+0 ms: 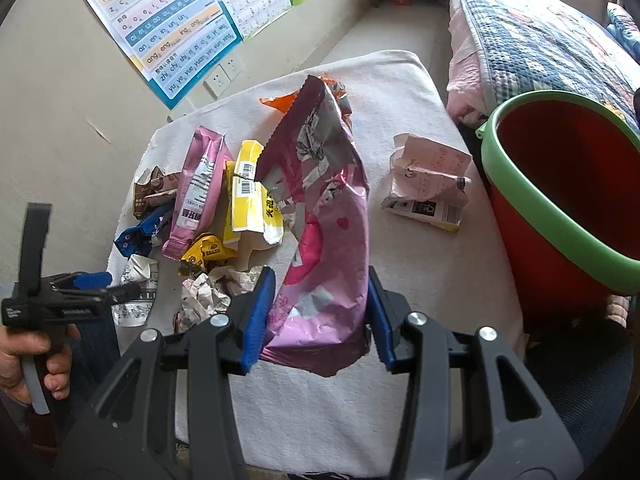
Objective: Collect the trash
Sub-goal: 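Lift the paper cup and pink bag with both tools toward the red bucket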
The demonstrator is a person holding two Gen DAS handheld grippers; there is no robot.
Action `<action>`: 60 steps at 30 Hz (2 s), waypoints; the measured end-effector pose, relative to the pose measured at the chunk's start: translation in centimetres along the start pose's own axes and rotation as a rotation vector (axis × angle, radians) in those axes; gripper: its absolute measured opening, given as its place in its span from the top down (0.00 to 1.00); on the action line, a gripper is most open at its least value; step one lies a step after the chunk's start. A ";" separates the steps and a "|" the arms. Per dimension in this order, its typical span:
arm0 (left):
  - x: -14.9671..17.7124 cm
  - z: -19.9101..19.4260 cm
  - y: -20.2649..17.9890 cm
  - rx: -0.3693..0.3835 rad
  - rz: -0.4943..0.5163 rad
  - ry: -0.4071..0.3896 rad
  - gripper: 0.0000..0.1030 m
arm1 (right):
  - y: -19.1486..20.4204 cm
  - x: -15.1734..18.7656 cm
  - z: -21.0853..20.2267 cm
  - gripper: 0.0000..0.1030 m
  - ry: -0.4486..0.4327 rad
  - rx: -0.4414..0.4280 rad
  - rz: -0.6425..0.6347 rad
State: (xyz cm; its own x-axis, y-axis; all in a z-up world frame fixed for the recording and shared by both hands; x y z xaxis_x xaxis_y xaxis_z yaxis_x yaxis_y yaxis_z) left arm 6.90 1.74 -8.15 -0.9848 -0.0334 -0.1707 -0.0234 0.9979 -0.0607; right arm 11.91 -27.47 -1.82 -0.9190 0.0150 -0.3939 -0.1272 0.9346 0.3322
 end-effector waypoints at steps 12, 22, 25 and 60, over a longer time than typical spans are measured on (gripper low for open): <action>0.3 3.3 0.5 -0.016 0.009 0.085 0.57 | 0.2 0.1 0.2 0.58 0.009 0.003 -0.006; 0.4 0.5 -0.3 0.035 0.008 0.005 0.63 | 0.4 0.1 0.0 0.58 0.004 -0.005 -0.008; 0.0 -1.4 -1.1 0.037 0.028 -0.031 0.63 | 0.3 0.0 -0.2 0.58 -0.001 -0.008 -0.006; -8.6 -9.3 -17.4 0.167 0.314 -0.257 0.63 | -7.5 -4.5 -8.1 0.58 -0.205 0.094 0.135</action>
State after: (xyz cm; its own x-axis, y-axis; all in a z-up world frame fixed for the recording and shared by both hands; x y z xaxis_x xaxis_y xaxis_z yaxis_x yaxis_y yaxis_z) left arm 14.17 -14.79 3.51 -0.8642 0.2363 -0.4443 0.3192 0.9399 -0.1211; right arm 14.00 -37.40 4.46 -0.8294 0.2045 -0.5198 0.0357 0.9481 0.3160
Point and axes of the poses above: each gripper's, at about its wrist camera, not at the fingertips, and z roughly the way its jaws point, y to its left, x to its underside, the point moved 1 cm from there along z, roughly the way its jaws point, and after that the axes turned 9 degrees about z, right-handed, at the moved point
